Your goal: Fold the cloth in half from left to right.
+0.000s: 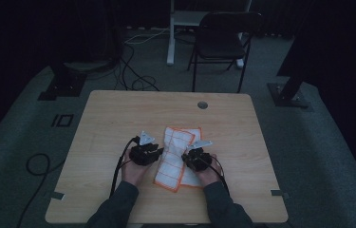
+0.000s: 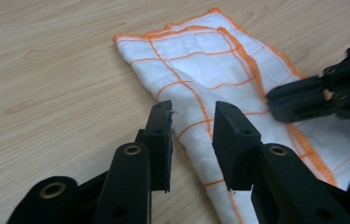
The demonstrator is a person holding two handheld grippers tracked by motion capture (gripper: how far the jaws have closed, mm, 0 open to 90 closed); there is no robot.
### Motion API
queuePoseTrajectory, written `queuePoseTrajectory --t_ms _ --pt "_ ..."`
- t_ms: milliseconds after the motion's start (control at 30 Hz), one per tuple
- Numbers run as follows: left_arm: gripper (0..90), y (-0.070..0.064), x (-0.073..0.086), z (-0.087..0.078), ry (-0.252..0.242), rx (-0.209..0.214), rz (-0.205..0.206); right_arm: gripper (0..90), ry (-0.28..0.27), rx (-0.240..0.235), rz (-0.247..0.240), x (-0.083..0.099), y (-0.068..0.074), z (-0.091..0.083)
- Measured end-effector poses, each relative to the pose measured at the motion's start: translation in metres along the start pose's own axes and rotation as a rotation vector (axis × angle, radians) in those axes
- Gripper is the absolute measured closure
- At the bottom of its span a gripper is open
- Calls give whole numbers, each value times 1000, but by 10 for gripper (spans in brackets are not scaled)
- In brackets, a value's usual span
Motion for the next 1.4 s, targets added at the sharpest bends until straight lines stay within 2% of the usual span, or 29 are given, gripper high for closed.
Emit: queuePoseTrajectory --t_ms 333,800,1033,1133,1200,1267,1400 --pt "655 -1 0 0 -11 -6 10 851 -83 22 -10 -6 -13 -23" --pt "651 -3 -1 2 -10 -1 14 853 -78 72 20 -3 -41 -36" --pt "649 -4 -1 3 -7 2 16 848 -55 95 28 0 -49 -33" --pt "646 -5 -1 3 -5 4 19 822 -39 104 33 2 -50 -29" --pt "644 -5 -1 4 -5 6 18 736 -34 121 34 3 -52 -28" --pt "642 -5 -1 5 -3 6 20 692 -34 137 47 3 -54 -28" --pt "637 -6 -1 7 -1 6 20 656 -57 141 68 1 -59 -29"
Point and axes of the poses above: each handheld gripper's, and its own axes: z roughly forward along the jaws, x roughly out of its underside, y roughly to its left, the point moved 1 cm from there along z, roughly forward along the jaws, and after that the axes turned 12 degrees about z, right-handed, at the moved point
